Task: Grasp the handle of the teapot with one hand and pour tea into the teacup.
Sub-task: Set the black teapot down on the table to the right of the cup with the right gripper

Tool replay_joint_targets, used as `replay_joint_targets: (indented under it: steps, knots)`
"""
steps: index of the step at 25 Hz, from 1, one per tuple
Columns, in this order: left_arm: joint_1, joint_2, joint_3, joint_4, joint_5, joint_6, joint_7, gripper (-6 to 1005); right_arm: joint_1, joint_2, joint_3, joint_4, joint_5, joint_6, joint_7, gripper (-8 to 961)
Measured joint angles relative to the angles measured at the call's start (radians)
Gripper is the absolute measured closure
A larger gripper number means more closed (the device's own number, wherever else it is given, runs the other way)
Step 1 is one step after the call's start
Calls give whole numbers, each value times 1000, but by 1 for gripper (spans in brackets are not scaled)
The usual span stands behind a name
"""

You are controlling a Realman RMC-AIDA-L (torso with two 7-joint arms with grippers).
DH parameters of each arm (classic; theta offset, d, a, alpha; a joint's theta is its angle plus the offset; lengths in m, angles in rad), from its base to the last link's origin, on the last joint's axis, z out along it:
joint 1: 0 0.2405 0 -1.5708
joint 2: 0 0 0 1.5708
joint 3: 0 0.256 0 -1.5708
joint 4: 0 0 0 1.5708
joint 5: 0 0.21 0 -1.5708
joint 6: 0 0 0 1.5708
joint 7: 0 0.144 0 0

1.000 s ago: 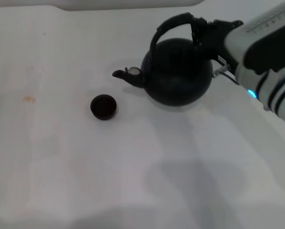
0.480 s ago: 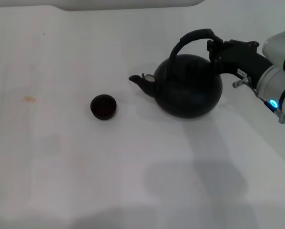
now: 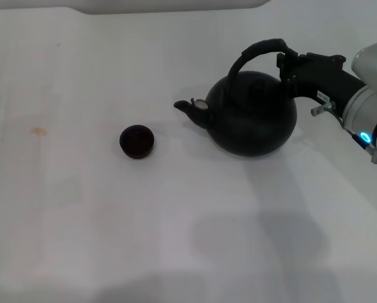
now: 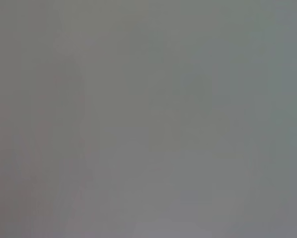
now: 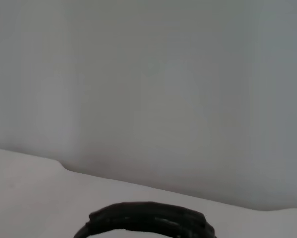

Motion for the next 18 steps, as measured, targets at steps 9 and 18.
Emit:
replay_joint_targets:
  steps: [9, 18]
  knots:
    - [-1, 0, 0, 0, 0, -1, 0, 128, -13, -2, 16, -7, 3, -47, -3, 828]
    - [-3, 1, 0, 0, 0, -1, 0, 127, -16, -3, 17, 0, 6, -54, -5, 788]
